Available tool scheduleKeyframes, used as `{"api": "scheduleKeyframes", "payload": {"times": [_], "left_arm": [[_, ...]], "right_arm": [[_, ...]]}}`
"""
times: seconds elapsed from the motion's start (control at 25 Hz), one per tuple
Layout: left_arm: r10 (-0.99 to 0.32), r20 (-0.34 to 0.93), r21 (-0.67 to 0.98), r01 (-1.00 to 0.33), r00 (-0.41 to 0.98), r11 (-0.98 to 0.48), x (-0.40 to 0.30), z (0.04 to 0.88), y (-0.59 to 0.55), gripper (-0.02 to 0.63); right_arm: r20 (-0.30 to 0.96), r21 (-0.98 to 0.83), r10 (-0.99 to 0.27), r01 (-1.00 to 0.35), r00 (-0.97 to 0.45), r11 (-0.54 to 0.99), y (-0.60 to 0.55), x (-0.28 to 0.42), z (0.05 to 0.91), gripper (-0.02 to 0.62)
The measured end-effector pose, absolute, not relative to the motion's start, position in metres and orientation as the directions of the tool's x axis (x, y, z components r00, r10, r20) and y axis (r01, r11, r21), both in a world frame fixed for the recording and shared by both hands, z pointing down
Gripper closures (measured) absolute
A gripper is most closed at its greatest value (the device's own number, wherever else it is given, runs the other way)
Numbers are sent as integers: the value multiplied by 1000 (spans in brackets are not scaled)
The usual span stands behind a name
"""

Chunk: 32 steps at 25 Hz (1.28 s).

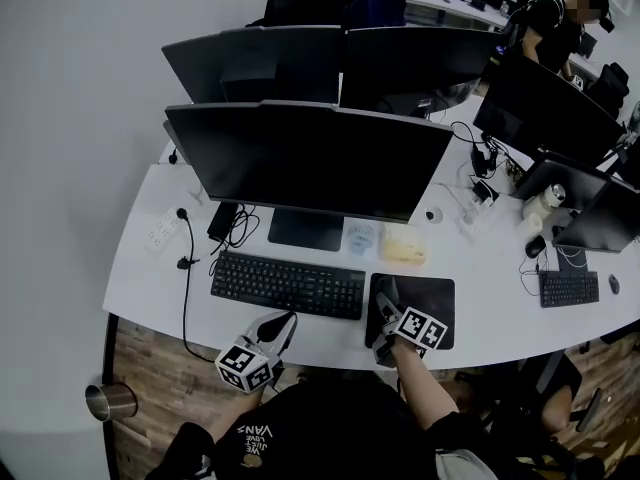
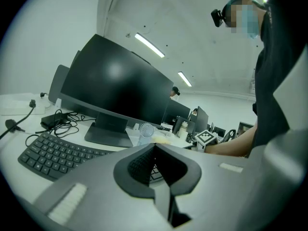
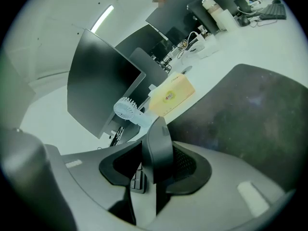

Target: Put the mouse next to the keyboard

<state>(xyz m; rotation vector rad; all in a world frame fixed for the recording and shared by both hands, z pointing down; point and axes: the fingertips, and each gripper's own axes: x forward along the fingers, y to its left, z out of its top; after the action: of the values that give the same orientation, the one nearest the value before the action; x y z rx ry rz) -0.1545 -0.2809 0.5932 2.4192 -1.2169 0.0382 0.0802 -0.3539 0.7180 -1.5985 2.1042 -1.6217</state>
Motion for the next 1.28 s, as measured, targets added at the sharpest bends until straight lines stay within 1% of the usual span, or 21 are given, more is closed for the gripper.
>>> {"api": "scheduleKeyframes", "payload": {"times": [0.32,0.4,0.44,0.72,0.96,1.12,1.28], "left_arm": [[-746,217,373,-760,630,-533,-143,599,-288,604],[-743,218,376,-757,633,-535,-140,600,-289,604],[-742,218,378,-756,634,-535,-139,600,-290,604],[-743,220,383,-756,632,-530,-138,602,-289,604],[-746,225,385,-760,627,-523,-140,603,-285,604],[-743,227,384,-759,629,-525,-142,602,-282,604],[-746,225,380,-762,626,-525,-146,601,-278,604]], "right_arm": [[580,-667,-679,-741,-450,-78,-357,90,719,409],[596,-645,-678,-759,-430,-85,-359,95,718,360],[603,-635,-678,-767,-420,-90,-360,97,718,347],[646,-578,-654,-812,-393,-82,-355,105,721,311],[710,-485,-595,-874,-375,-28,-347,101,728,265],[737,-409,-578,-912,-350,31,-344,99,727,258],[740,-377,-582,-924,-337,56,-341,97,725,255]]}}
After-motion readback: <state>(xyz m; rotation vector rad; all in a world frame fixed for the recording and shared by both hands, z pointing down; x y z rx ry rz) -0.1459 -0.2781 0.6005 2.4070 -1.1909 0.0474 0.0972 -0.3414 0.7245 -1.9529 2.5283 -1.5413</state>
